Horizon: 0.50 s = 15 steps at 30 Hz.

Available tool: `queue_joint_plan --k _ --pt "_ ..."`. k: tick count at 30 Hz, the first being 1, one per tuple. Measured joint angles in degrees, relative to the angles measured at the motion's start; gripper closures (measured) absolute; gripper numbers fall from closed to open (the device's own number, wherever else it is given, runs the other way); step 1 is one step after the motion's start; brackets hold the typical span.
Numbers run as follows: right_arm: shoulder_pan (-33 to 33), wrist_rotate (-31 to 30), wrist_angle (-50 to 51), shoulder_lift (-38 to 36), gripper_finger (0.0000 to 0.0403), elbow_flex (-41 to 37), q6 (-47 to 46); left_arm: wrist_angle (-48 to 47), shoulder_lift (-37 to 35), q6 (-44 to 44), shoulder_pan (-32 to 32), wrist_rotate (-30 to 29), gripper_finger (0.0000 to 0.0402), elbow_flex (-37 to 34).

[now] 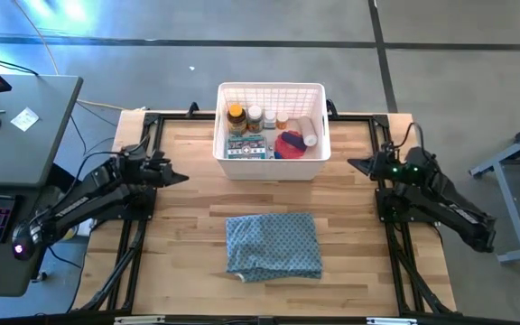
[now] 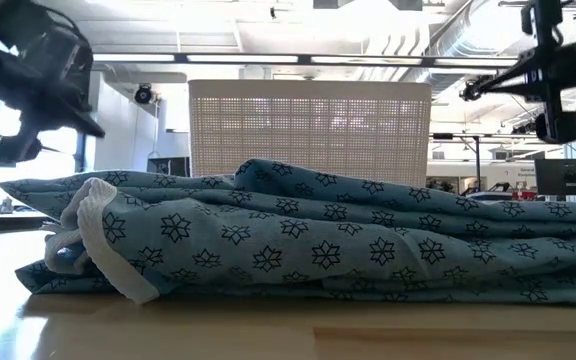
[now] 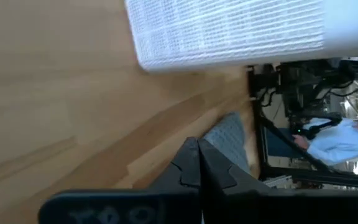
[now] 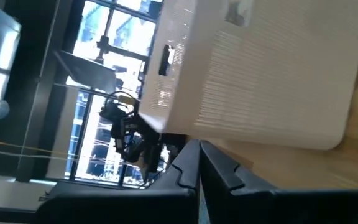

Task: Pick & place medical supplies in basket/bin
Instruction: Return to Home Position

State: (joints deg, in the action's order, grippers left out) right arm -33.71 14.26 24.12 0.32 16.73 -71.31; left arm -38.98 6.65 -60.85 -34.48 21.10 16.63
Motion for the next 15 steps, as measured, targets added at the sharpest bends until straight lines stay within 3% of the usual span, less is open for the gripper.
queue_joint_plan --k 8,15 --pt "0.0 1.6 -3.5 -0.2 0.0402 -5.0 -0.9 -0.3 -4.7 -2.5 0.0 2.1 0.0381 -5.3" --pt "0.0 0.2 -8.4 -0.2 0.0402 -10.9 -2.0 -7.3 -5.2 -2.3 0.0 -0.9 0.0380 -5.9"
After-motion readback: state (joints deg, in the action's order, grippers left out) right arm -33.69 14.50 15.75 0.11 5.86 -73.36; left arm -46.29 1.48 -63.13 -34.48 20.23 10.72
